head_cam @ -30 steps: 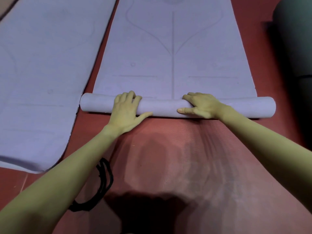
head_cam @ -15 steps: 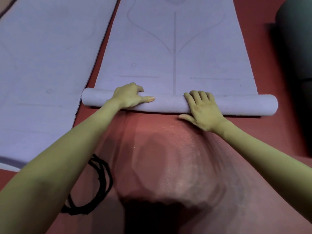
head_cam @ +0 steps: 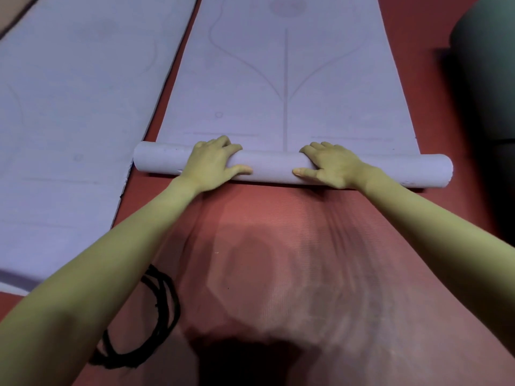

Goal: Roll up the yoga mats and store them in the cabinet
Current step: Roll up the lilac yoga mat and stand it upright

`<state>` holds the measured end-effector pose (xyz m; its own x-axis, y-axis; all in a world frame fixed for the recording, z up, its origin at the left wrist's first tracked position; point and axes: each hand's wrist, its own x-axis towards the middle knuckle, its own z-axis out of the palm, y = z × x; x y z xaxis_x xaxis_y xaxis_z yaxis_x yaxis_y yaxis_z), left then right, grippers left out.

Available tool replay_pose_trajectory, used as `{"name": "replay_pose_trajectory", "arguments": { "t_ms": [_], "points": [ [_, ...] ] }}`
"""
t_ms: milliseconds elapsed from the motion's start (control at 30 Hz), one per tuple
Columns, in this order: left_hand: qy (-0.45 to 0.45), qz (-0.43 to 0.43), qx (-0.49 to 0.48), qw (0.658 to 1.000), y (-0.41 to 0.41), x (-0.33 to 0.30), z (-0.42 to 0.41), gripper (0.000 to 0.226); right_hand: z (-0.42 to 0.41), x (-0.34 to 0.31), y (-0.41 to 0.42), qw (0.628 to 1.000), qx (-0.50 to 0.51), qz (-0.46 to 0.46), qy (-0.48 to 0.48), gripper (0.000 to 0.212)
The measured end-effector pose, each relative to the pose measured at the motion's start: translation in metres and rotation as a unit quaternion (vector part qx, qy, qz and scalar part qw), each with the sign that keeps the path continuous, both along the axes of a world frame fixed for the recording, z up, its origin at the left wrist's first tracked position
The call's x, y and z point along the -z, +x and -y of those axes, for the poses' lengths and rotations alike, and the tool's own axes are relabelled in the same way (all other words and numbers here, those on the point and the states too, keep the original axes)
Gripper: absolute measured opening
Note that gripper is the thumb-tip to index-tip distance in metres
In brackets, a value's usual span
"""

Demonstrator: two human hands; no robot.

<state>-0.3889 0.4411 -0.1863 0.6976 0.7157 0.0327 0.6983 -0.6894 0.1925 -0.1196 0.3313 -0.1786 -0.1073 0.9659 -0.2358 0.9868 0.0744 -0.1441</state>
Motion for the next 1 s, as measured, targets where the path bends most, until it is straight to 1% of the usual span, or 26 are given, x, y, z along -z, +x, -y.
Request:
{"name": "replay_pose_trajectory", "arguments": {
  "t_ms": [33,100,167,200,267,333,367,400,467,500,533,600,667,733,800,900,1000],
  "points": [
    [-0.02,-0.014,-0.009,1.0,0.004,-0.004,-0.004,0.083,0.001,0.001,0.0,1.0,0.006,0.01,0.024,0.07],
    [-0.054,-0.03,-0.027,0.998,0.01,-0.008,-0.01,0.07,0.007,0.008,0.001,0.994,0.001,0.04,0.1,0.083],
    [-0.074,-0.033,-0.035,0.996,0.016,-0.009,-0.019,0.059,0.02,0.018,0.004,0.98,-0.006,0.093,0.173,0.078],
    [-0.083,-0.038,-0.039,0.995,0.02,-0.01,-0.025,0.058,0.027,0.021,0.007,0.976,0.009,0.116,0.185,0.076],
    [-0.111,-0.051,-0.05,0.991,0.025,-0.013,-0.033,0.057,0.038,0.03,0.012,0.969,0.05,0.151,0.19,0.08],
    [-0.14,-0.045,-0.076,0.986,0.028,-0.015,-0.038,0.057,0.037,0.031,0.016,0.968,0.066,0.161,0.182,0.085],
    [-0.138,-0.029,-0.088,0.986,0.029,-0.015,-0.037,0.057,0.033,0.028,0.018,0.971,0.065,0.152,0.172,0.086],
    [-0.118,0.0,-0.091,0.989,0.029,-0.013,-0.035,0.054,0.027,0.024,0.02,0.976,0.067,0.135,0.155,0.089],
    [-0.041,0.054,-0.073,0.995,0.027,-0.009,-0.028,0.052,0.013,0.014,0.026,0.985,0.077,0.107,0.113,0.098],
    [-0.002,0.053,-0.052,0.997,0.024,-0.007,-0.024,0.058,0.008,0.011,0.029,0.987,0.076,0.101,0.1,0.102],
    [0.031,0.032,-0.028,0.999,0.02,-0.004,-0.022,0.068,0.004,0.01,0.033,0.988,0.07,0.101,0.091,0.106],
    [0.062,-0.033,0.009,0.997,0.013,-0.003,-0.019,0.09,0.001,0.007,0.036,0.989,0.067,0.103,0.077,0.106],
    [0.071,-0.084,0.033,0.993,0.011,-0.004,-0.022,0.102,-0.002,0.004,0.037,0.991,0.068,0.096,0.065,0.097],
    [0.073,-0.12,0.048,0.989,0.015,-0.011,-0.026,0.099,-0.008,-0.002,0.038,0.994,0.063,0.079,0.052,0.084],
    [0.076,-0.125,0.055,0.988,0.018,-0.018,-0.028,0.092,-0.011,-0.011,0.04,0.995,0.056,0.068,0.038,0.079],
    [0.101,-0.101,0.067,0.987,0.014,-0.028,-0.017,0.093,0.004,-0.022,0.039,0.996,0.047,0.062,0.053,0.081],
    [0.134,-0.066,0.091,0.985,0.004,-0.036,0.012,0.086,0.037,-0.028,0.031,0.994,0.05,0.06,0.081,0.091]
  ]
}}
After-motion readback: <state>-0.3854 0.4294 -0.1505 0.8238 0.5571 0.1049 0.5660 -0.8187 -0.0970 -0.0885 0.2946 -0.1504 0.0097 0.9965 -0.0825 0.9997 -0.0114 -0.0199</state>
